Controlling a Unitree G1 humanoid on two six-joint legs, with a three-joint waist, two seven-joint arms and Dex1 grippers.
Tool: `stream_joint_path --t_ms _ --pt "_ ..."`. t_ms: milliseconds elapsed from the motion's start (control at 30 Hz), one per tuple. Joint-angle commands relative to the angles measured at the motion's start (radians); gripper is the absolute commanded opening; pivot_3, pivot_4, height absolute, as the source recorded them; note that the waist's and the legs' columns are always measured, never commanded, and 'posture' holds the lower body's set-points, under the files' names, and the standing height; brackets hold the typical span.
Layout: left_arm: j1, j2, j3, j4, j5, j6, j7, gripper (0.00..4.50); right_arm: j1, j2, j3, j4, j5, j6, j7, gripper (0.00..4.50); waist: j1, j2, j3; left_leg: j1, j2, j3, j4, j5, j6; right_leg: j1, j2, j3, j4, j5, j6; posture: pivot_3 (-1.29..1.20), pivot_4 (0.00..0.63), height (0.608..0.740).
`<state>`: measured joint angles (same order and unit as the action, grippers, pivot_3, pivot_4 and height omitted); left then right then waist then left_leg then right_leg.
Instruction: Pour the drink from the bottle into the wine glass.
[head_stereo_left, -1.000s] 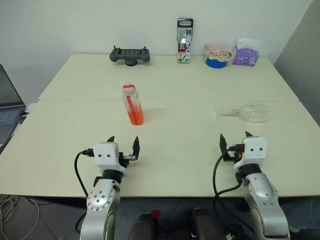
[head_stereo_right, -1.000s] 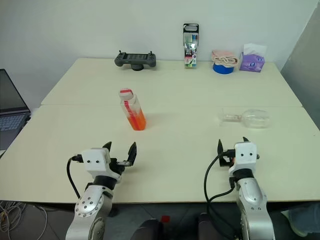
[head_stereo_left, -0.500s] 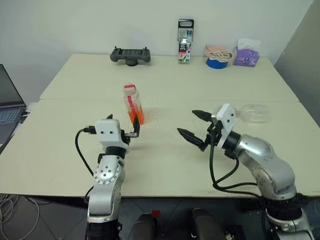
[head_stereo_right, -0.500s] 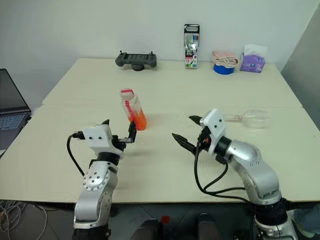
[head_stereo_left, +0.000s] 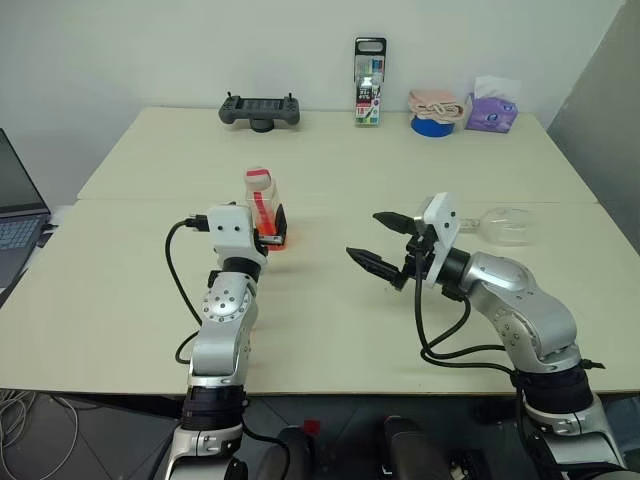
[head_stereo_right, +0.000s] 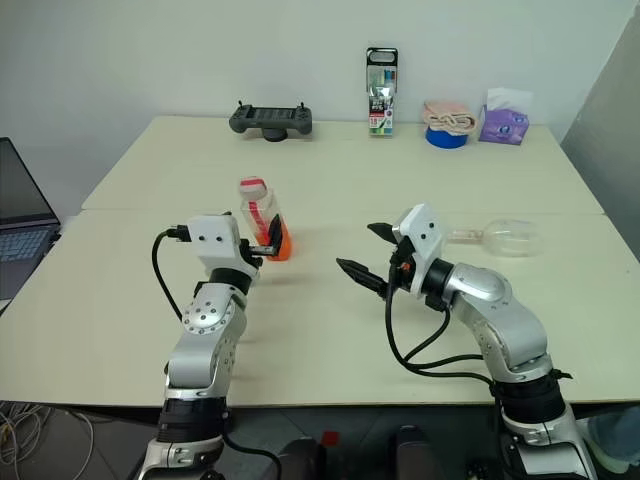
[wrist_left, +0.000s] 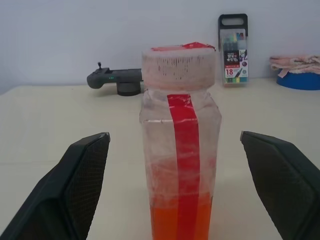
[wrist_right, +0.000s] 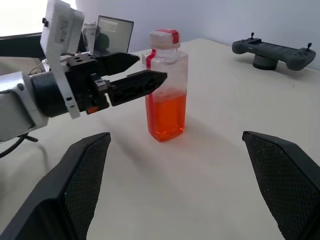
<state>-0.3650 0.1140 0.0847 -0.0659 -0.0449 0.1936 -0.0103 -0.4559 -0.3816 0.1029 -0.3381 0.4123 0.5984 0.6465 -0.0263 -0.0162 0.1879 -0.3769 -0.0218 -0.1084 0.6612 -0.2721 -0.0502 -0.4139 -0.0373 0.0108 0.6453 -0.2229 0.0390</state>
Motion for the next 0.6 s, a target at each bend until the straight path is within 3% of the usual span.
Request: stream_joint_path --t_ms 33,600 --pt "-0.046 0.003 0.001 0.024 0.018 -0.04 0.014 4.46 -0.022 0.004 0.003 -0.025 -0.001 -0.018 -0.001 4.5 0.0 0.0 0.0 0.0 0.0 0.0 0.0 0.0 0.0 0.0 0.0 0.0 0.0 0.0 0.0 0.0 0.15 0.74" --pt "-0.252 0.011 0.003 0.363 0.025 -0.202 0.015 4.46 0.013 0.001 0.028 -0.071 -0.005 0.0 -0.029 4.5 0.0 0.0 0.0 -0.001 0.0 0.0 0.0 0.0 0.0 -0.001 0.0 0.0 0.0 0.0 0.001 0.0 0.15 0.74"
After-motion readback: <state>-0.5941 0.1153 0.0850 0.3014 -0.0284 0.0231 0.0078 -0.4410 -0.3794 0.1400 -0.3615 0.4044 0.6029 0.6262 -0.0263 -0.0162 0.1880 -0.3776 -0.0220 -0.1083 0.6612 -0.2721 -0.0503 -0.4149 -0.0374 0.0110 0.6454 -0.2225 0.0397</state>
